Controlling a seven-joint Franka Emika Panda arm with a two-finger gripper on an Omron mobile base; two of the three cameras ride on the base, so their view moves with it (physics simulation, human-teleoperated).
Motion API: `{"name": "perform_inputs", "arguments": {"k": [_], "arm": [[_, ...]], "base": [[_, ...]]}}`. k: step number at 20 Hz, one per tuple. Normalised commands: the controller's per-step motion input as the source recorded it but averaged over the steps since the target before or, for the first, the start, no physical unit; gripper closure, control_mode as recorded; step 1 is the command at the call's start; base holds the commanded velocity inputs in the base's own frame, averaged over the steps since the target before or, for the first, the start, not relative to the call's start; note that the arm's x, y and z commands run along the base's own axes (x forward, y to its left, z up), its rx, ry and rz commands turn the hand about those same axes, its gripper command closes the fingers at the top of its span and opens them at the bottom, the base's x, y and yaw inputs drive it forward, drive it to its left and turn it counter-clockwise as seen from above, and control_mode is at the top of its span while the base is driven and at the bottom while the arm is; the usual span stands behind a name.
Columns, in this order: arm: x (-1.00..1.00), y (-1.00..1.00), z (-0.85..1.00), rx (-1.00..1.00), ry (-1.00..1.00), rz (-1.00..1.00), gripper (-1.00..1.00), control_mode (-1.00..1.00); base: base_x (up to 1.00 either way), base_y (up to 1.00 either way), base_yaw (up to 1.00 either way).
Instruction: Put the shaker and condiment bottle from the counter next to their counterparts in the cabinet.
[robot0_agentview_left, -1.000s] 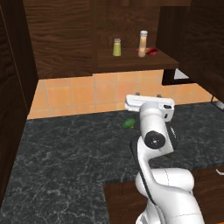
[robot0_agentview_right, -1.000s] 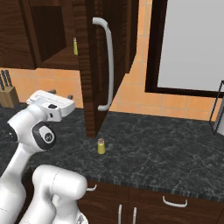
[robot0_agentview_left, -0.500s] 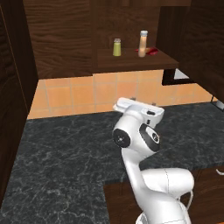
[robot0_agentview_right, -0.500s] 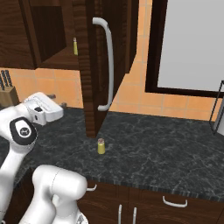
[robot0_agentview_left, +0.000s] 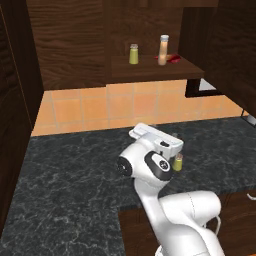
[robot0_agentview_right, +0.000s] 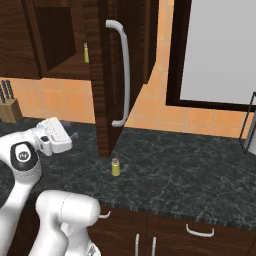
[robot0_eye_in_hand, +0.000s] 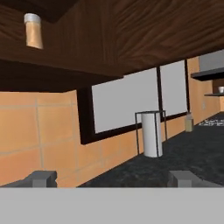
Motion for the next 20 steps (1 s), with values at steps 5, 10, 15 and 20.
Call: {"name": "perform_inputs", "arguments": {"k": [5,10,15,20], "arm": [[0.0,-0.27,-0.41,0.02,0.0,-0.08,-1.0,-1.0],[0.0,-0.18,-0.43,0.03,0.0,-0.08,-1.0,-1.0],[0.0,-0.16,-0.43,0.02,0.02,-0.08,-1.0,-1.0],[0.0,-0.22,-0.38,0.04,0.01,-0.05,-1.0,-1.0]], "base": [[0.0,0.0,0.0],[0.0,0.0,0.0],[0.0,0.0,0.0],[0.0,0.0,0.0]]}}
